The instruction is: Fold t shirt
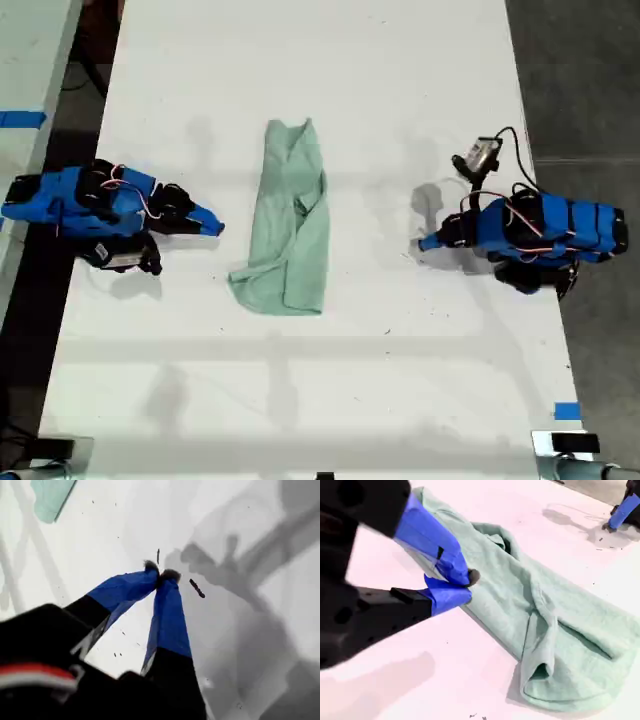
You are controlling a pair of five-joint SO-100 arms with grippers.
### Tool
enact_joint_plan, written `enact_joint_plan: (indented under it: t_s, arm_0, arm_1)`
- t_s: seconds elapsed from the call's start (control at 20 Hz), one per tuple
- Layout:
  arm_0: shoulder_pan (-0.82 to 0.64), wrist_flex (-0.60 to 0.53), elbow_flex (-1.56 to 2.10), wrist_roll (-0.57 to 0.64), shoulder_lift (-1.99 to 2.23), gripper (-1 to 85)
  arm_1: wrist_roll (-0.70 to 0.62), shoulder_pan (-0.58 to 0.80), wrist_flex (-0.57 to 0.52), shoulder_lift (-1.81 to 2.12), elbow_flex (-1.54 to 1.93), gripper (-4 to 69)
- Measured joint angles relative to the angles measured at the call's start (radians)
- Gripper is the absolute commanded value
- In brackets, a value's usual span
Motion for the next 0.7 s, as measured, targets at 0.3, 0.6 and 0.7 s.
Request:
enact_joint_plan:
  t_s: [0.3,0.6,0.7]
  arm_0:
    - [0.058,0.213,-0.65,0.121,-0.828,13.3]
    - [-0.014,0.425,-1.298,0.282,-1.658,23.5]
    - [-0.063,0.42,-1.289,0.311,-1.773,24.6]
  arm_1:
    - [0.055,-0.087,-0.081,-0.052,-0.012,18.4]
    - [0.044,-0.121,-0.092,-1.06,-0.775,25.9]
    - [0.04,-0.166,-0.092,-1.316,-0.999,26.1]
